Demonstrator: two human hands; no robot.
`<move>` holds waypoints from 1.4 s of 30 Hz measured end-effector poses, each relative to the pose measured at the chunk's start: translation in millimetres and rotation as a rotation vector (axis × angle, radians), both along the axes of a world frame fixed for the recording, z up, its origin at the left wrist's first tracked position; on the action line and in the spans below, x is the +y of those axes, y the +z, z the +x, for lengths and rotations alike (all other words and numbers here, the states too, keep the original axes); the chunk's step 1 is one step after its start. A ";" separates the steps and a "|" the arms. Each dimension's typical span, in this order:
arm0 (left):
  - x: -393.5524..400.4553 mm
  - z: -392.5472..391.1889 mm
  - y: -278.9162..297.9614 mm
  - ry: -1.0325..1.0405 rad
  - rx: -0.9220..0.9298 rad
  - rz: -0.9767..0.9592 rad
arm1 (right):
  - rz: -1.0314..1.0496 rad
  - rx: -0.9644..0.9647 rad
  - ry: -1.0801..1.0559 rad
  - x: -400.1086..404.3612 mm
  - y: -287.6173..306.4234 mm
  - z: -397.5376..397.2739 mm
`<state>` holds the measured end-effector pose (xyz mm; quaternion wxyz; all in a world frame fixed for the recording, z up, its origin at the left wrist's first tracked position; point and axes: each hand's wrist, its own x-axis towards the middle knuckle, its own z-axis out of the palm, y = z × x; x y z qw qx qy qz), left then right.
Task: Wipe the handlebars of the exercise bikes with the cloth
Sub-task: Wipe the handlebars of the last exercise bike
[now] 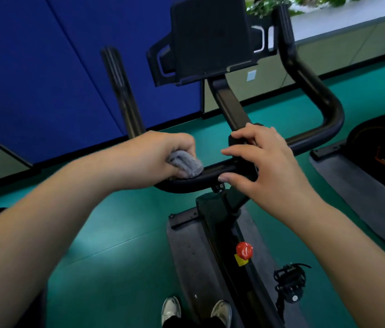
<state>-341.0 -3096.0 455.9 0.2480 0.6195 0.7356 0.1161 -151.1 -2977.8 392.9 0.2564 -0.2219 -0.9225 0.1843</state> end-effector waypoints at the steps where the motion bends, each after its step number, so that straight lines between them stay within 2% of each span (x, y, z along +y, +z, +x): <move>1: -3.2 -3.9 2.4 -0.019 0.016 -0.023 | 0.015 0.002 0.016 -2.8 -1.4 -3.7; 6: -10.5 -22.0 11.5 -0.163 0.182 -0.081 | 0.028 -0.068 0.073 -14.8 4.2 -25.5; 13: -2.9 -50.0 12.7 -0.330 0.335 -0.007 | -0.002 -0.130 -0.011 -21.7 13.9 -41.0; 17: 4.5 -44.6 -6.0 -0.458 0.285 -0.094 | -0.052 -0.124 -0.055 -25.2 14.1 -53.7; 22: 12.5 -71.5 2.4 -0.529 0.231 -0.097 | -0.153 -0.145 -0.031 -27.5 16.0 -66.7; 26: 15.7 -99.4 9.8 -0.558 0.193 0.015 | -0.264 -0.118 -0.055 -34.7 17.1 -78.5; 32: 19.8 -168.9 4.0 -0.519 0.320 0.340 | -0.350 -0.181 -0.080 -43.2 20.7 -105.3; 37: 37.5 -196.6 10.2 -0.550 0.533 0.426 | -0.440 -0.187 -0.075 -42.9 23.7 -131.5; 42: 48.4 -219.2 26.9 -0.468 0.563 0.519 | -0.490 -0.175 -0.081 -40.3 25.7 -150.6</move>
